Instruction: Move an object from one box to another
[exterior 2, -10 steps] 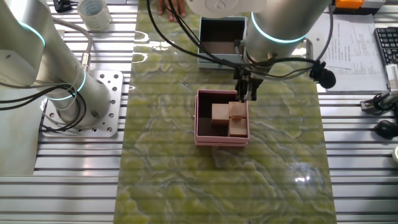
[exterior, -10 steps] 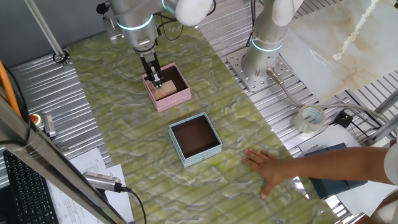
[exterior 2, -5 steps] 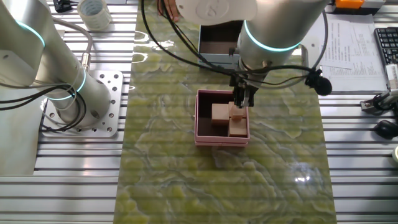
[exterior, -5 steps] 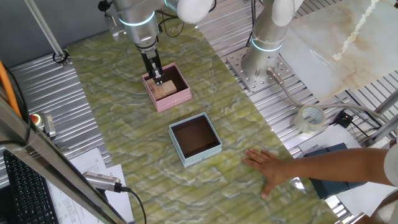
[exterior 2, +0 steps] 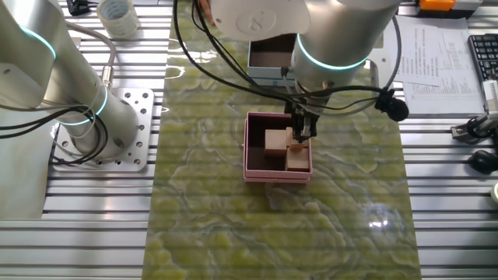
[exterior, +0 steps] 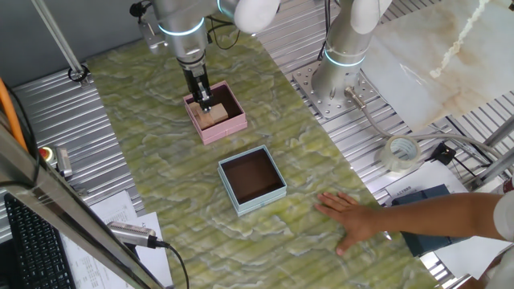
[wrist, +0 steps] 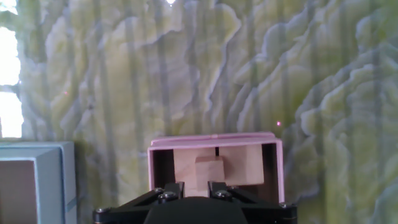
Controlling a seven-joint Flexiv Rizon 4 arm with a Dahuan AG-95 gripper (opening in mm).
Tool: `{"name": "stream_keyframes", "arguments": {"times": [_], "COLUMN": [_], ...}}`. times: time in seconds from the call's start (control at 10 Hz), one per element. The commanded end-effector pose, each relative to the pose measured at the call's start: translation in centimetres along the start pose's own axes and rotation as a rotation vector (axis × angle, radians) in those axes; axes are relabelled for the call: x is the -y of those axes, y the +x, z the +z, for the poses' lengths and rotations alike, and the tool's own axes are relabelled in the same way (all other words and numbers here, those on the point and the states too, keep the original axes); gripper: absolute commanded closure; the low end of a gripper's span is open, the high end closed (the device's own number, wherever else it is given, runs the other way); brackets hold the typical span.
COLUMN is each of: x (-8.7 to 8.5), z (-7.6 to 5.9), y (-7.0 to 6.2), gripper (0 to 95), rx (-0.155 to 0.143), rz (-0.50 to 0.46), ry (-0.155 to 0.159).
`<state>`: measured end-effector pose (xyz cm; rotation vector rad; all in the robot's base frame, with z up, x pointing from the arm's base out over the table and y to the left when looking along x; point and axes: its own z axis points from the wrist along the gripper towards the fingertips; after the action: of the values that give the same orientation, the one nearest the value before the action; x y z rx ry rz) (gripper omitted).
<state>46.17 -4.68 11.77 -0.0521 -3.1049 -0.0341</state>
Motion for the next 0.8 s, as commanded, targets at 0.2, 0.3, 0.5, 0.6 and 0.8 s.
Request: {"name": "stream_keyframes", "arguments": {"times": [0.2,0.3,0.5,0.6,0.8], "x": [0.4,0.6,0.8,0.8,0.9], "z": [0.4,0.6,1.0,1.2,1.5], "y": [0.0,0.1,0.1,0.1,0.1], "gripper": [57.0,57.0,57.0,57.0,57.0], "rx": [0.007,0.01,0.02,0.025,0.027], "rz": [-0.006,-0.011,-0.013,-0.015,-0.026], "ry": [0.008,0.009,0.011,0.015,0.017]}}
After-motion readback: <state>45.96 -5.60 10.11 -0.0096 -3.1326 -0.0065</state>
